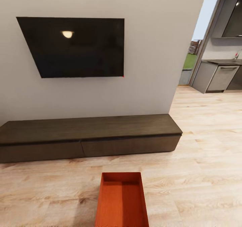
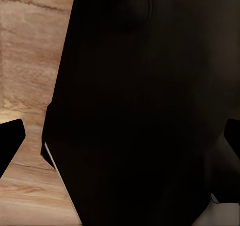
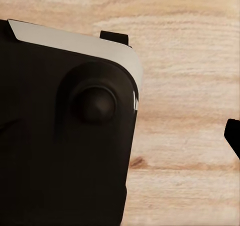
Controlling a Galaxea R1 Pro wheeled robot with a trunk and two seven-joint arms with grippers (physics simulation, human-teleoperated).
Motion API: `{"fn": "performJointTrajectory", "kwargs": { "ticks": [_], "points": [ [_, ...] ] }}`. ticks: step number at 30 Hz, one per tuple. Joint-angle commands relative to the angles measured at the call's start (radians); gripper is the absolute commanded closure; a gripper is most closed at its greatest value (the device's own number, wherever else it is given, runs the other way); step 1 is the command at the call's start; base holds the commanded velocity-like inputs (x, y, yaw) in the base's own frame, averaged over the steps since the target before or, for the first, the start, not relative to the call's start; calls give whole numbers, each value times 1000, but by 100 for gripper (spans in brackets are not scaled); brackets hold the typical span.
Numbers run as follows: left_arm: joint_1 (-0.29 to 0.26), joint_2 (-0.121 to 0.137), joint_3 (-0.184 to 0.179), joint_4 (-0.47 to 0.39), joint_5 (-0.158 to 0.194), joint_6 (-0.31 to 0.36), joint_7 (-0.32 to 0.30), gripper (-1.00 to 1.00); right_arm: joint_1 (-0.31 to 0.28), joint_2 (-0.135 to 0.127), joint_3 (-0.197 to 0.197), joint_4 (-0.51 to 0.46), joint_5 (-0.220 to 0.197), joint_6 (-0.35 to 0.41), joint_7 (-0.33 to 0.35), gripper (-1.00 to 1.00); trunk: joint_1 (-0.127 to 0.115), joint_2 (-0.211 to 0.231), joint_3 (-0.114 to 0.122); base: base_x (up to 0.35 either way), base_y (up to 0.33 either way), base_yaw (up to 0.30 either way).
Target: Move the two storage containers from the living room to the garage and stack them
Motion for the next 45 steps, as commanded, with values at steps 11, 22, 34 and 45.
{"fn": "performJointTrajectory", "kwargs": {
  "ticks": [11,22,34,45],
  "points": [
    [0,-1,6,0,2,-2,-1,-100,-1,0,8,3,-4,-5,0,-100,0,0,-18,0,0,0],
    [0,-1,6,0,2,-2,-1,-100,-1,0,8,3,-4,-6,0,-100,0,0,-36,0,0,0],
    [0,-1,6,0,2,-2,-1,-100,-1,0,8,3,-4,-6,0,-100,0,0,-55,0,0,0],
    [0,-2,6,0,2,-2,-1,-100,-1,2,11,3,-3,-6,0,-100,0,0,-73,0,0,0]
  ]
}}
